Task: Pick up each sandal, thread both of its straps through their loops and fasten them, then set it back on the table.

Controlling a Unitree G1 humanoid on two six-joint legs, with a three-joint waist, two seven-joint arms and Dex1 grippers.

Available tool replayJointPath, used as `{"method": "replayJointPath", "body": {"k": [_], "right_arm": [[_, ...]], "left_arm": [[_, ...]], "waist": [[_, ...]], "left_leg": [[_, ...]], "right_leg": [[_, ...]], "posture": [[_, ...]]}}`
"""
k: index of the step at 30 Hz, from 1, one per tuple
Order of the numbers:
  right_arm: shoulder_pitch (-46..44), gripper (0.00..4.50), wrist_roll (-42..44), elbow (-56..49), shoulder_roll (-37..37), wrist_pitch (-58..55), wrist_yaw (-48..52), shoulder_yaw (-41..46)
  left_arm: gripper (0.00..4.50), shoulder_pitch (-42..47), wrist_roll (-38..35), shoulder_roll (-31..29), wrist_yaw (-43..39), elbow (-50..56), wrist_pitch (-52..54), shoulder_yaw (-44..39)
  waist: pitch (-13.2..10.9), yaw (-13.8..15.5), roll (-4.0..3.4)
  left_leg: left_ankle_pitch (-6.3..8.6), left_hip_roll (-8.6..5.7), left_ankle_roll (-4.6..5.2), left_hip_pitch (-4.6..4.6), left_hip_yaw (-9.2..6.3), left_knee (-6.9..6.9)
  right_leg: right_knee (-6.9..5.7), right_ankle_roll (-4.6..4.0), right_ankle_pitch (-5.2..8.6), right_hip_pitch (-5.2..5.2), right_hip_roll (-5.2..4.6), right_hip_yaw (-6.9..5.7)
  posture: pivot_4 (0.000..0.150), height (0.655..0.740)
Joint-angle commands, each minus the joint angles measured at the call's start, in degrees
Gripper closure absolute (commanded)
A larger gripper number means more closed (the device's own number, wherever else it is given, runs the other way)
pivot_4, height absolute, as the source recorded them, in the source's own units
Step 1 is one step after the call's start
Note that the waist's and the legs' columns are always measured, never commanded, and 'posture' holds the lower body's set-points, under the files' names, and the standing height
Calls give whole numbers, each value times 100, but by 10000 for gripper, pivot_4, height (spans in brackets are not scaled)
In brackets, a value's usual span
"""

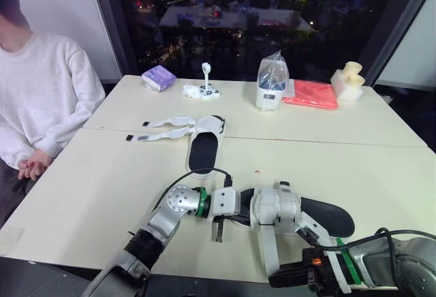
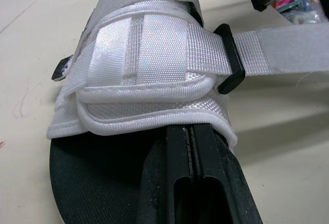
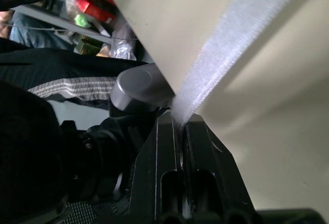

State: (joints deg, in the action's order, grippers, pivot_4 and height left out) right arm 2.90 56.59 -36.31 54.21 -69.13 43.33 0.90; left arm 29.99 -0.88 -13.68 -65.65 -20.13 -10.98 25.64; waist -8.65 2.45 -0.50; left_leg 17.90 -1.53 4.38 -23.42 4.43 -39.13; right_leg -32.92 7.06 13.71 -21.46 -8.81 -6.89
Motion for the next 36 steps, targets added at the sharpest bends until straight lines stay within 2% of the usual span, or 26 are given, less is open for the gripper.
{"method": "replayJointPath", "body": {"k": [1,6,9,12,15,20,36], "right_arm": [[-2,43961,216,-350,160,21,153,143],[-581,43961,797,-534,438,-40,142,773],[-1202,43961,1310,-318,550,-151,-2,1080],[-1946,43961,1412,159,514,-229,-212,1047],[-2591,43961,1217,773,362,-245,-334,855],[-3311,43961,271,1904,86,86,-324,334],[-3261,43961,-958,2714,-162,402,-262,-122]], "left_arm": [[45000,-432,579,-163,-173,-381,399,672],[45000,-359,792,-165,-145,-561,308,803],[45000,-350,894,-161,-130,-648,219,903],[45000,-338,944,-122,-134,-717,177,940],[45000,-311,1023,-104,-162,-792,75,1007],[45000,-297,1116,-50,-178,-947,-78,1121],[45000,-217,1118,-21,-186,-1154,-195,1093]], "waist": [[0,-1,-1],[1,0,-5],[2,3,-3],[3,-2,-4],[3,12,-2],[6,27,-6],[15,65,-6]], "left_leg": [[-1,0,-3,0,0,0],[5,0,-6,0,0,0],[13,0,6,0,0,0],[13,0,6,0,0,0],[11,-1,3,-1,2,-1],[11,-9,4,-2,3,-2],[12,-13,4,2,3,-7]], "right_leg": [[4,0,0,2,0,-1],[26,0,0,10,2,-3],[34,-2,0,15,2,-3],[42,-4,0,19,2,-3],[47,-7,-1,21,2,-4],[53,-11,-5,25,-2,-4],[56,-15,-12,35,-2,-7]], "posture": [[1500,7400],[1500,7400],[1500,7400],[1500,7400],[1500,7400],[1500,7400],[1500,7400]]}}
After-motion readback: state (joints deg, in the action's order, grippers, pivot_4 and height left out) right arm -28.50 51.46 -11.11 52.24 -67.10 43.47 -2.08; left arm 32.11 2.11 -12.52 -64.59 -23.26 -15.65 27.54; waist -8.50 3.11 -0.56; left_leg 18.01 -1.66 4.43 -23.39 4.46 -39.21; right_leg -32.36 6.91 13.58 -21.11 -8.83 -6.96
